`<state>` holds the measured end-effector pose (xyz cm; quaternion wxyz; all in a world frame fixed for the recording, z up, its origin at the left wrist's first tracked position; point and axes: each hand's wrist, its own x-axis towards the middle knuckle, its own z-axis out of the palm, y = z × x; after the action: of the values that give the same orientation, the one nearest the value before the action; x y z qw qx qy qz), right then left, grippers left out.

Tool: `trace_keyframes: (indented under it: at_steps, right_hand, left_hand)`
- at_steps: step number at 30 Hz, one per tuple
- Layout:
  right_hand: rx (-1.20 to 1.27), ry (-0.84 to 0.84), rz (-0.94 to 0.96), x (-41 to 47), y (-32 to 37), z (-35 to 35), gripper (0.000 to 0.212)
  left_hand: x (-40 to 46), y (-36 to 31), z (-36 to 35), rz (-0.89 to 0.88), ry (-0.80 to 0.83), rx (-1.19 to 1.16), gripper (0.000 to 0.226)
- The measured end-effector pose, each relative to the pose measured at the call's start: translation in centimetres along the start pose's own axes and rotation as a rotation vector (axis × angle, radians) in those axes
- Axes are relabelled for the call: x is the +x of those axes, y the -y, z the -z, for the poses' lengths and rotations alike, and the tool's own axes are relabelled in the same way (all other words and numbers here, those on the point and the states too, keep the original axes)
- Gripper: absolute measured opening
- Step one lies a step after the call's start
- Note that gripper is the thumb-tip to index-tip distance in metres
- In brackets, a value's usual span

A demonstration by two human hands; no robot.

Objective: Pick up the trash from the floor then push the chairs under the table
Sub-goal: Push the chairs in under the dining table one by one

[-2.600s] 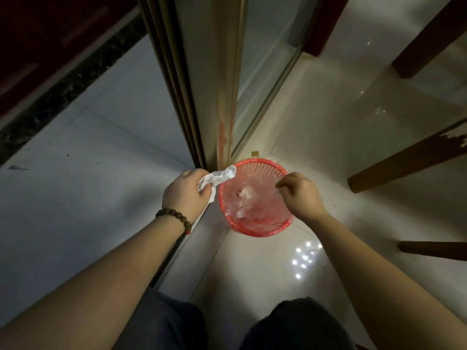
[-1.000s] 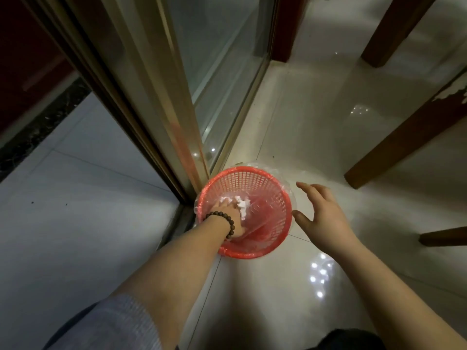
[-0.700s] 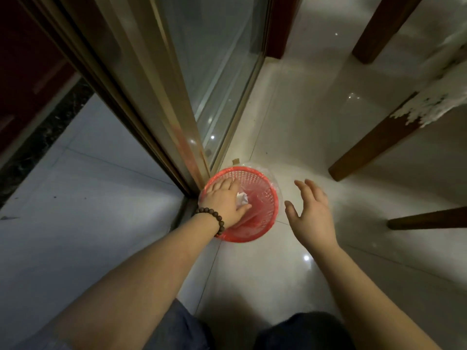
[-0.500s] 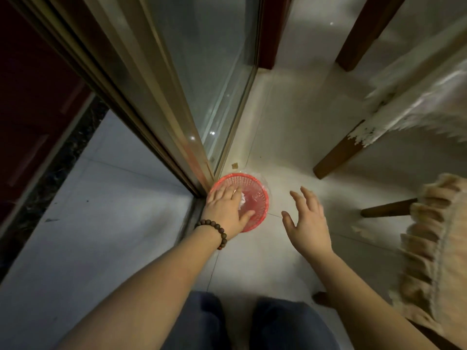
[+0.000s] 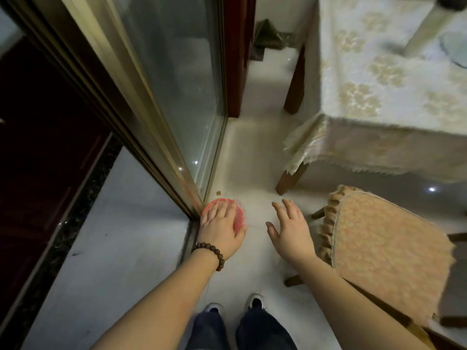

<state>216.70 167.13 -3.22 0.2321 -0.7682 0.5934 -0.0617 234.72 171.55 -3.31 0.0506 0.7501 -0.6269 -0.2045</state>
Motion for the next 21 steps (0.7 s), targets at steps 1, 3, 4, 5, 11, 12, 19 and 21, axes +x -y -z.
trace_keyframes:
  at_steps: [1,3,4,5,11,12,19,21]
  right_hand:
    - [0.008,-0.023,-0.009,-0.5,0.3,0.6,0.054]
    - [0.015,-0.064,-0.035,-1.4,0.7,1.6,0.054]
    - [0.015,-0.085,-0.052,-1.9,0.8,2.1,0.054]
    - [0.015,-0.108,-0.071,-2.5,0.9,2.5,0.054]
    - [0.006,-0.26,-0.219,-7.3,0.3,5.4,0.053]
    - [0.012,-0.28,-0.246,-8.4,0.0,5.8,0.052]
    - [0.062,-0.48,-0.492,-17.8,-3.1,9.4,0.046]
    - [0.068,-0.546,-0.562,-20.8,-4.4,10.4,0.046]
  left_hand:
    - [-0.3,-0.5,0.5,-0.007,-0.019,-0.013,0.07]
    - [-0.5,-1.4,1.3,-0.023,-0.024,-0.025,0.07]
    - [-0.6,-1.8,1.6,-0.04,-0.021,-0.025,0.07]
    - [-0.7,-2.2,1.9,-0.065,-0.019,-0.019,0.07]
    - [-1.6,-5.1,2.9,-0.265,-0.014,-0.018,0.07]
    - [-1.9,-5.8,2.7,-0.3,-0.009,-0.018,0.069]
    - [-5.0,-13.1,0.7,-0.582,0.044,0.025,0.067]
    - [-6.3,-15.6,0.1,-0.658,0.067,0.033,0.066]
